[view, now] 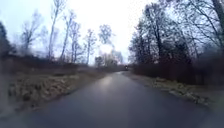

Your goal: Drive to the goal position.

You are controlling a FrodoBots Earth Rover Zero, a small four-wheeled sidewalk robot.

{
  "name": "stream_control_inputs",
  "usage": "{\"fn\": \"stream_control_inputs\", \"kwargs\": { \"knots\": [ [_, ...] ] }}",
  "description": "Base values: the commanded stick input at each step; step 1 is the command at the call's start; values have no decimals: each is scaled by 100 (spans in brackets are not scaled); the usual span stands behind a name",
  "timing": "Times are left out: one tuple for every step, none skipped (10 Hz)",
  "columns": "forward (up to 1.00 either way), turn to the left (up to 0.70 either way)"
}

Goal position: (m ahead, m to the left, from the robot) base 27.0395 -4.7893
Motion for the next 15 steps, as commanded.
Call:
{"fn": "stream_control_inputs", "kwargs": {
  "knots": [
    [70,0],
    [70,0],
    [70,7],
    [70,11],
    [70,13],
    [70,6],
    [70,0],
    [70,0],
    [70,0],
    [70,0],
    [70,0],
    [70,0],
    [70,0],
    [70,0],
    [70,0]
  ]
}}
